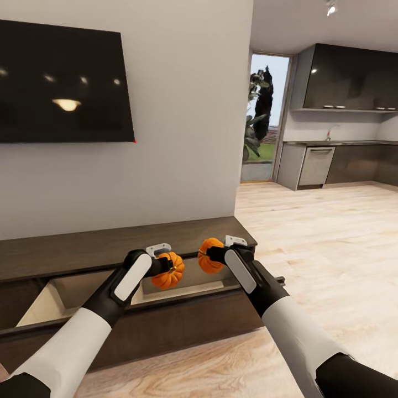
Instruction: Place each of the two pumpkins and all three candles from the living room inside a cabinet in the living room (use any cabinet), then make sure every cabinet is closed, and position the cauldron so it is next to a table in the living room.
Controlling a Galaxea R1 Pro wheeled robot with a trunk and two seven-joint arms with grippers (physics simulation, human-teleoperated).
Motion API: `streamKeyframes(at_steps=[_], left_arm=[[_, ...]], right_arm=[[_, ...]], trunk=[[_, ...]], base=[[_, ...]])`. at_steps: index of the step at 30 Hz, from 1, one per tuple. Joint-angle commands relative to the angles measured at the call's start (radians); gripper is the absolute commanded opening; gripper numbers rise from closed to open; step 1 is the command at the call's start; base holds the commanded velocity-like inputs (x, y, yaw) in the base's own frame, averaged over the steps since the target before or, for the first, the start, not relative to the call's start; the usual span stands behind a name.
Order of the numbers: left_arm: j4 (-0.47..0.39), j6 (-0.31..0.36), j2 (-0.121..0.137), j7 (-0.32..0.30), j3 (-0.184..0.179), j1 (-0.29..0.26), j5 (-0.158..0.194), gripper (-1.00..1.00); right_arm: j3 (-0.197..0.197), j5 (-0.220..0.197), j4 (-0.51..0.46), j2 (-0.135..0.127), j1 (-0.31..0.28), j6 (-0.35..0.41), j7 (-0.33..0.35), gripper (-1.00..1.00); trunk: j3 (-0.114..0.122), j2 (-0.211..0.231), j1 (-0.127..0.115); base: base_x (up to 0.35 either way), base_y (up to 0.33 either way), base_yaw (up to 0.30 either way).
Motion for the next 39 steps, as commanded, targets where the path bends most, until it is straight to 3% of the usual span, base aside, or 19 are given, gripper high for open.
streamKeyframes(at_steps=[1, 11, 19, 26, 39], left_arm=[[-0.001, -0.005, 0.001, 0.011, -0.004, -0.001, 0.009, -1.0], [0.023, -0.043, 0.001, 0.011, -0.01, -0.001, 0.01, -1.0], [0.025, -0.045, 0.001, 0.011, -0.016, -0.001, 0.01, -1.0], [0.028, -0.045, 0.002, 0.011, -0.027, -0.001, 0.01, -1.0], [0.066, -0.062, 0.001, 0.011, -0.031, -0.001, 0.009, -1.0]], right_arm=[[0.003, -0.01, 0.0, 0.0, -0.001, -0.003, -0.011, -1.0], [0.044, -0.012, 0.005, 0.0, -0.001, -0.046, -0.01, -1.0], [0.048, -0.016, 0.011, -0.001, -0.001, -0.042, -0.01, -1.0], [0.049, -0.014, 0.103, -0.001, -0.001, -0.038, -0.01, -1.0], [0.05, -0.015, 0.116, 0.0, -0.001, -0.039, -0.01, -1.0]], trunk=[[-0.001, -0.001, 0.0], [-0.001, -0.001, 0.0], [-0.001, -0.001, 0.0], [-0.001, -0.001, 0.0], [-0.001, -0.001, 0.0]], base=[[0.004, 0.0, 0.0], [0.115, 0.0, 0.0], [0.055, 0.0, 0.0], [0.003, 0.0, 0.0], [0.062, -0.007, 0.0]])
